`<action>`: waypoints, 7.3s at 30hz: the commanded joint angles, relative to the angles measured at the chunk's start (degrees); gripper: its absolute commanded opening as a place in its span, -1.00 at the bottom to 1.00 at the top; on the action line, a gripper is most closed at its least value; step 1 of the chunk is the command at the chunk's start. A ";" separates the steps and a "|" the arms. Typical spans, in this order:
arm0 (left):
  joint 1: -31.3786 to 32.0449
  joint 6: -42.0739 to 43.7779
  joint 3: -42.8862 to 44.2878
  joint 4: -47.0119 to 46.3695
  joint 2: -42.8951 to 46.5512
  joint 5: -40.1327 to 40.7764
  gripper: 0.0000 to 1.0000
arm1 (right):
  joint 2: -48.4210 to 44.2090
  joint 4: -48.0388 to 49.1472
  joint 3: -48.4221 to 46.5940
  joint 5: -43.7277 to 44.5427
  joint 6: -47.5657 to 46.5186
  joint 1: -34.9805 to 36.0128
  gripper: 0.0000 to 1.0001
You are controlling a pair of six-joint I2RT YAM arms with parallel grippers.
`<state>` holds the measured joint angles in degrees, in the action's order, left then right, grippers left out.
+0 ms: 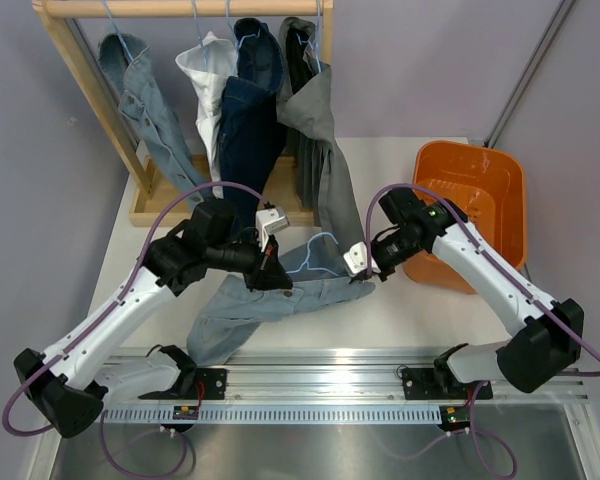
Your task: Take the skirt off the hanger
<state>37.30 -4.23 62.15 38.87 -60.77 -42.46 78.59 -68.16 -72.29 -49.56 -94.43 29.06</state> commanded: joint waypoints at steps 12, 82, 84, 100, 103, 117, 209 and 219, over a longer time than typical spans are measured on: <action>-0.56 6.69 4.39 7.97 10.50 8.53 -1.00 | -8.71 2.67 11.11 8.51 5.21 -15.43 -1.00; 3.13 -10.19 1.22 -5.47 2.59 5.37 -1.00 | -8.89 29.05 8.39 35.14 81.25 1.44 -0.26; 3.13 -10.10 1.13 -5.47 2.85 4.75 -1.00 | -8.36 30.01 8.66 35.85 81.42 1.44 -0.36; 3.04 -7.11 -0.10 -3.19 8.74 -1.31 -1.00 | -4.94 43.11 10.86 41.48 82.92 -12.35 -1.00; 3.04 -6.23 0.51 -1.09 8.74 -1.84 -1.00 | -3.79 44.51 10.94 40.42 84.15 -13.76 -1.00; 3.04 -2.10 1.31 6.13 5.67 -3.95 -1.00 | -3.97 46.63 4.97 20.39 93.37 -23.35 -1.00; 2.87 -7.99 12.55 -0.66 7.07 19.08 -1.00 | -0.10 30.65 0.32 -0.45 70.20 -29.59 -0.14; 2.95 -5.18 15.37 20.09 7.34 15.05 -1.00 | -4.14 -0.18 -15.85 -15.44 27.51 -29.59 0.63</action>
<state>40.05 -11.29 74.78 51.42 -53.15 -24.25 78.11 -52.23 -83.92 -55.13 -43.70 -0.91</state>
